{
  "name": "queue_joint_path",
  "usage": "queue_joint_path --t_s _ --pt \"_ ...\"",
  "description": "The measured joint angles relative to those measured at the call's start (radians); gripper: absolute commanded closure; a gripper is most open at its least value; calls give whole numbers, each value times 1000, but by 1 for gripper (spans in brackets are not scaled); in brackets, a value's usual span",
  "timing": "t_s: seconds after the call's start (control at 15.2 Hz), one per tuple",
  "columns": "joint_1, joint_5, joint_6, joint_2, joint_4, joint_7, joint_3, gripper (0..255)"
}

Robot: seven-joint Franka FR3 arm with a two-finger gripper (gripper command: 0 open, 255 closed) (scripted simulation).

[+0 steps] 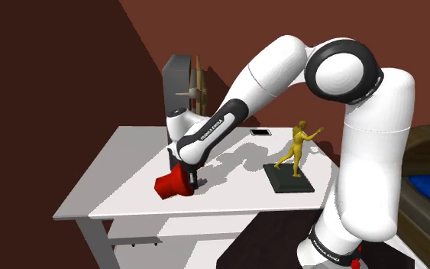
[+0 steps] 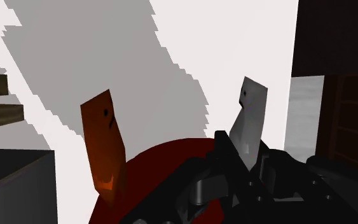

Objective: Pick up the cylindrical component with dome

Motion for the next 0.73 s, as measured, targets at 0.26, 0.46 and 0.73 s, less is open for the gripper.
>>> queue_joint_path --t_s 0.26,0.46,0.73 --pt "-2 10 -48 -42 7 -11 3 255" --pt "-3 18 -88 -75 15 -20 5 255" --pt "-3 25 -128 -103 27 -27 6 255"
